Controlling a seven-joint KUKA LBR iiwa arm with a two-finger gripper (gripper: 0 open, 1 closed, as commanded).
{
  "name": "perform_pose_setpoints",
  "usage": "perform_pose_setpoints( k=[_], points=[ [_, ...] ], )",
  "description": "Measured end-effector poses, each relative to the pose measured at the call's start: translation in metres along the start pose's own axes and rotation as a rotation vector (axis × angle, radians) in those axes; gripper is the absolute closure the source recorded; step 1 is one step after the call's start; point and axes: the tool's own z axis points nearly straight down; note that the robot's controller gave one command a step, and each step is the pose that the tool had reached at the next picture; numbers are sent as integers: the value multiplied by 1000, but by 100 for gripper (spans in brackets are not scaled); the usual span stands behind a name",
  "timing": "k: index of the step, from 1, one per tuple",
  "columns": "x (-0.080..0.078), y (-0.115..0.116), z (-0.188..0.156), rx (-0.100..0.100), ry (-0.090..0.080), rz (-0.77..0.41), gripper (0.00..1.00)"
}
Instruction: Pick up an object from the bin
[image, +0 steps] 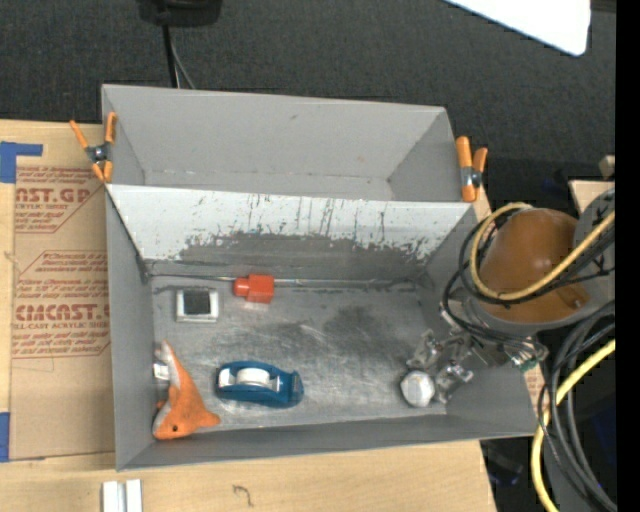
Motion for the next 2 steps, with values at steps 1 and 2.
perform_pose_setpoints(
  k=[1, 2],
  points=[
    [0, 0, 0, 0, 0, 0, 100],
    [13, 6, -147, -1, -4, -7, 100]
  ],
)
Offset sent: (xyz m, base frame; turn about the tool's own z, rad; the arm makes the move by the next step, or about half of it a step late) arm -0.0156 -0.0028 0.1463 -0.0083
